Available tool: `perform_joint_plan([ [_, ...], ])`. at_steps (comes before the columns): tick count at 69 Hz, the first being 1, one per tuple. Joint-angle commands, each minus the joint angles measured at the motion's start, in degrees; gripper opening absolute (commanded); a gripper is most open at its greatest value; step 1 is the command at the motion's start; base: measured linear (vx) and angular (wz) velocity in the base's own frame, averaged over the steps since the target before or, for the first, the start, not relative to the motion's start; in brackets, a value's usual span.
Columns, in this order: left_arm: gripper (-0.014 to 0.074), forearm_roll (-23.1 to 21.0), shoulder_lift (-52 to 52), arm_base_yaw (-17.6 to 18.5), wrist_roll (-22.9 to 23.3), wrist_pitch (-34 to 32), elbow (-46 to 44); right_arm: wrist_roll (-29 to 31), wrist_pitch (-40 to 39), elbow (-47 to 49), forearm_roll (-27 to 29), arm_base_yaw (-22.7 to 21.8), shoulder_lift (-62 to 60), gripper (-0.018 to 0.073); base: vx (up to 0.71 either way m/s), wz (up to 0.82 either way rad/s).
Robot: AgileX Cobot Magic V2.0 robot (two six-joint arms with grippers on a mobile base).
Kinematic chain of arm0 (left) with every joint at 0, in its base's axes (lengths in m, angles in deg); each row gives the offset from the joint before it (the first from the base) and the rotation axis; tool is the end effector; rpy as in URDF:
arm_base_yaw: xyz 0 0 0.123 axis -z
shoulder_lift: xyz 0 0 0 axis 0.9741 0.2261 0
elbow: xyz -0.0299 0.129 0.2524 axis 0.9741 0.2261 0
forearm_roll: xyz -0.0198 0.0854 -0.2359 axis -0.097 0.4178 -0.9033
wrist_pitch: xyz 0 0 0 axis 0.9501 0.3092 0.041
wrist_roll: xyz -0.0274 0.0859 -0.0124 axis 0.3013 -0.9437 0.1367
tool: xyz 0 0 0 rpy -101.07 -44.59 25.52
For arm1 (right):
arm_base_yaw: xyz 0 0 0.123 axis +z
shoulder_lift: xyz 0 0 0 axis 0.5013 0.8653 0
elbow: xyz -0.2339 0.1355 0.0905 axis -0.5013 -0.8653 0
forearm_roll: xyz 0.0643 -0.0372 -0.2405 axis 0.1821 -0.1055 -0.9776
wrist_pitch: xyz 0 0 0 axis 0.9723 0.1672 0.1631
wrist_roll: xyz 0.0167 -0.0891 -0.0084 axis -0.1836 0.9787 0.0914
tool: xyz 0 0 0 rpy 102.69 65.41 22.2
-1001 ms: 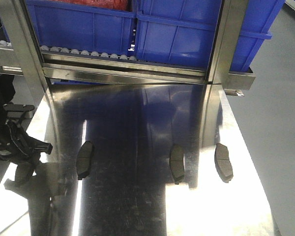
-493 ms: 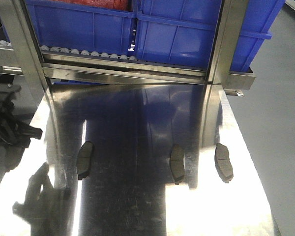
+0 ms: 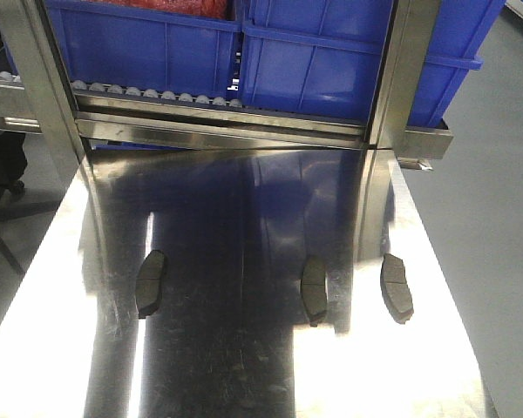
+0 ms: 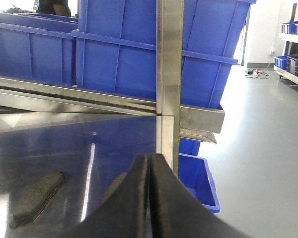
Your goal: Move and align brake pads A on conveyor
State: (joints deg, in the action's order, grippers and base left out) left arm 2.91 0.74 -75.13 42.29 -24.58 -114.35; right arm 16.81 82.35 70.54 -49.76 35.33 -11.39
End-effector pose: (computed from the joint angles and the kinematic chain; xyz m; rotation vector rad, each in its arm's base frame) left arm 0.1973 -0.0083 0.3403 0.1002 2.1622 -0.0162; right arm 0.0564 0.0053 0.1959 -0.0903 1.5919 0.0571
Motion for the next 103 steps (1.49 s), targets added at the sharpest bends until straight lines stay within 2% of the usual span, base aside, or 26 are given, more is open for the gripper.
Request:
perform_joint_plan([
  [1, -0.0006, -0.53, -6.11, 0.2, -0.15, -7.58, 2.28, -0.04, -4.15, -0.32, -0.48, -0.42, -0.81, -0.001, 0.0, 0.0],
  [18, -0.0006, -1.13, -21.08, 0.2, 0.04, -13.87, 13.48, -0.04, -4.15, -0.32, -0.48, -0.42, -0.81, -0.001, 0.0, 0.0],
  [29, -0.0006, -2.58, -30.59, 0.2, 0.04, -12.67, 17.87, -0.04, -4.15, -0.32, -0.48, -0.42, -0.81, -0.001, 0.0, 0.0],
  [48, -0.0006, -2.53, -42.98, 0.2, 0.04, -10.89, 22.38, -0.04, -4.15, -0.32, -0.48, -0.42, -0.81, -0.001, 0.0, 0.0],
  [103, -0.0006, -2.53, -44.89, 0.2, 0.04, -10.26, 22.38, -0.04, -4.15, -0.32, -0.48, -0.42, -0.81, -0.001, 0.0, 0.0],
])
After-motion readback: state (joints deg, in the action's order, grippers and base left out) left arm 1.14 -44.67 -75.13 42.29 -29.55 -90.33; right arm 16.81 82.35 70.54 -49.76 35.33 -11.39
